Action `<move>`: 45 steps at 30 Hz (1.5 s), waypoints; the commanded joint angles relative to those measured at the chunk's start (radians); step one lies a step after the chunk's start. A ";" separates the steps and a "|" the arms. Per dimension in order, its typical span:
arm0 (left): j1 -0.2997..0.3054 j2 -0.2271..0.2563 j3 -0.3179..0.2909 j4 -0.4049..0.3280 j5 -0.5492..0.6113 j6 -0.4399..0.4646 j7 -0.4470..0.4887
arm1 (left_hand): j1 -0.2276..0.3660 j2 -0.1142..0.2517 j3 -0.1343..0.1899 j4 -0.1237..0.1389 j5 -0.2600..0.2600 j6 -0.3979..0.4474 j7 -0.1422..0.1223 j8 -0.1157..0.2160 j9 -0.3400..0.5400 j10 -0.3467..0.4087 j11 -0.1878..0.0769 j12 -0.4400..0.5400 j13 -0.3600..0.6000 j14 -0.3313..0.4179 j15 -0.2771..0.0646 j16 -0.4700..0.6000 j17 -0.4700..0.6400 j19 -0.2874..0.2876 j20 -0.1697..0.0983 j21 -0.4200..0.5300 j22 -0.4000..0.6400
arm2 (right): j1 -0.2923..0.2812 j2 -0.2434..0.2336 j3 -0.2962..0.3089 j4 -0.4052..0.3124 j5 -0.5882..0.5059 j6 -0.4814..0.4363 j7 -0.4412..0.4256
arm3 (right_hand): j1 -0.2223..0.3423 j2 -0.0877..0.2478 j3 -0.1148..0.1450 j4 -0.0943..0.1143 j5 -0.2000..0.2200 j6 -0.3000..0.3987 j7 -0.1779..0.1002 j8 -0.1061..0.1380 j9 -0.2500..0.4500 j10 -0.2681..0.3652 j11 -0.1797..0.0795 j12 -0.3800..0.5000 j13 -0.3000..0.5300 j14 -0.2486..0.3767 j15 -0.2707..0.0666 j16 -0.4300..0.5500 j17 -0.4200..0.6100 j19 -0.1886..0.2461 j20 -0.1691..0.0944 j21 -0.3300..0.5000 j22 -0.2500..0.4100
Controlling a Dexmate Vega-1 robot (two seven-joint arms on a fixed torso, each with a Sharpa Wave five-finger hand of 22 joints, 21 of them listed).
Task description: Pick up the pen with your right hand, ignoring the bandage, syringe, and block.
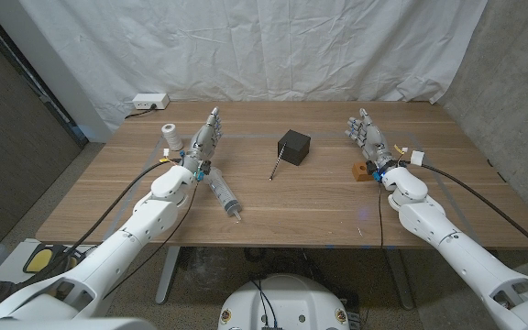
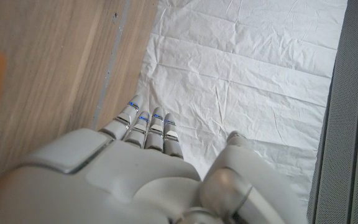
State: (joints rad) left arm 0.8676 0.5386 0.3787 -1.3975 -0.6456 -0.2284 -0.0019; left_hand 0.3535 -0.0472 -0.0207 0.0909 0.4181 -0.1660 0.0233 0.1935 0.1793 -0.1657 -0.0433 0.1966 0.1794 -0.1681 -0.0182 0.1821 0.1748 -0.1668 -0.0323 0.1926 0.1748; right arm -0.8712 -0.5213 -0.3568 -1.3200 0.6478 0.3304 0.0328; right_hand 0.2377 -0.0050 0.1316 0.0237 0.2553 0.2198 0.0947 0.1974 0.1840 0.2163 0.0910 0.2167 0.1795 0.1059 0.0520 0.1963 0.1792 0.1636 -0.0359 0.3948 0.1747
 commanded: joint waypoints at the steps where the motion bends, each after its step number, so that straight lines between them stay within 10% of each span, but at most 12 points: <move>1: 0.005 0.008 0.010 -0.014 0.001 0.028 -0.001 | 0.012 0.000 0.002 -0.002 0.006 -0.079 0.000 0.007 0.005 -0.003 0.001 0.009 0.004 -0.028 -0.001 0.008 0.005 -0.006 -0.084 0.004 0.004 | -0.022 -0.018 0.000 -0.053 -0.025 0.027 -0.002 | 0.013 0.001 0.007 -0.003 0.004 0.010 0.004 0.008 0.002 0.008 -0.001 0.004 0.001 0.011 -0.003 0.003 0.003 0.010 -0.023 -0.003 0.003; 45: -0.037 -0.013 0.049 0.035 0.048 0.021 -0.010 | 0.035 0.017 0.001 -0.009 0.007 -0.058 -0.005 0.010 0.006 0.016 0.001 0.013 0.004 -0.014 -0.002 0.009 0.005 -0.005 -0.083 0.005 0.004 | -0.052 -0.077 -0.026 -0.218 -0.128 0.036 -0.019 | 0.062 0.027 0.028 -0.031 -0.007 0.024 -0.008 0.007 0.003 0.001 -0.011 -0.004 0.002 0.016 -0.005 -0.002 0.004 0.016 -0.020 -0.022 0.005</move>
State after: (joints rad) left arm 0.8494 0.5432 0.4159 -1.3908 -0.6043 -0.1967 -0.0006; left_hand 0.3745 -0.0340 -0.0200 0.0857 0.4180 -0.1696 0.0196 0.1935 0.1791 -0.1594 -0.0480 0.2035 0.1792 -0.1681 -0.0182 0.1820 0.1745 -0.1667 -0.0322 0.1925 0.1746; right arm -0.9108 -0.5832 -0.3814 -1.5032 0.5470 0.3595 0.0225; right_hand 0.2864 0.0228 0.1569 -0.0017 0.2513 0.2360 0.0857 0.1974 0.1837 0.2160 0.0837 0.2167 0.1792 0.1144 0.0465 0.1963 0.1790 0.1743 -0.0393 0.3771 0.1745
